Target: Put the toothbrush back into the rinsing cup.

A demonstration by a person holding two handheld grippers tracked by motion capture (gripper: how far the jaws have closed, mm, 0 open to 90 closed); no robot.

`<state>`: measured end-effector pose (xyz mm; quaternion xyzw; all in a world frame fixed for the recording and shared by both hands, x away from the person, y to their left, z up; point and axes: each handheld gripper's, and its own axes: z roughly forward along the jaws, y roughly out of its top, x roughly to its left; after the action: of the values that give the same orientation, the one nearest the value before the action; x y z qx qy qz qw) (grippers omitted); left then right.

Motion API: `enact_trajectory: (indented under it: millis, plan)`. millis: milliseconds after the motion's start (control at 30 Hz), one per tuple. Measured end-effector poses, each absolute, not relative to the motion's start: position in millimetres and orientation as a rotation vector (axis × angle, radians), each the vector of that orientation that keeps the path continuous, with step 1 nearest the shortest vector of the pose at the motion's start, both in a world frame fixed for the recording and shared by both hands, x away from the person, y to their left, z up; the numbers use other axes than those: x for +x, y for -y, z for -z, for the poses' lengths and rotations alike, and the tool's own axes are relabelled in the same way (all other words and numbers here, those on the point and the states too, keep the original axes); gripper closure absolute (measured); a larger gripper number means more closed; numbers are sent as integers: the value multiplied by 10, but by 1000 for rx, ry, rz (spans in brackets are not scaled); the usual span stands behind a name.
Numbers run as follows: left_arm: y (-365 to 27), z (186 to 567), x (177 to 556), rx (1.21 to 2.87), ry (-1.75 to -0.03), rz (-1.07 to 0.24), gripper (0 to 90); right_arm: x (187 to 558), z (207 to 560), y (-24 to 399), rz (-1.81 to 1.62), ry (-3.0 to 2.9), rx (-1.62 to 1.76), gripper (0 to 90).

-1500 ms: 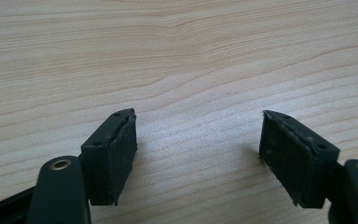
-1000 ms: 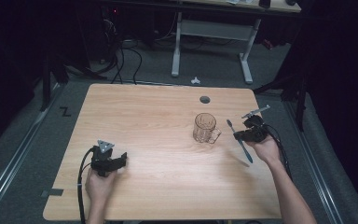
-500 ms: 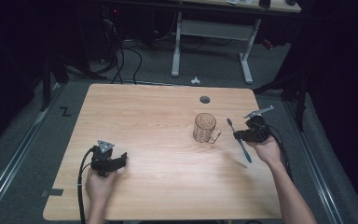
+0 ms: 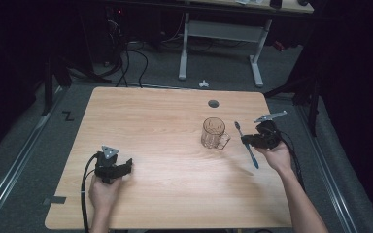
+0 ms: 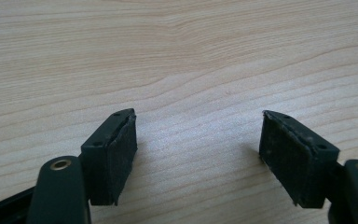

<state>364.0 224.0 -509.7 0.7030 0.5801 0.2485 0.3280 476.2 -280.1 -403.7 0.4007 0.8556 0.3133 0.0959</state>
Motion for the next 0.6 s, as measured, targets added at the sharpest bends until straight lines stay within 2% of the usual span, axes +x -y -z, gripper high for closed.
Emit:
enact_trajectory:
  millis: [600]
  plan:
    - [-2239, 5097, 3640, 1841, -1519, -652, 282, 4707, 3945, 2747, -1024, -2521, 1148, 802]
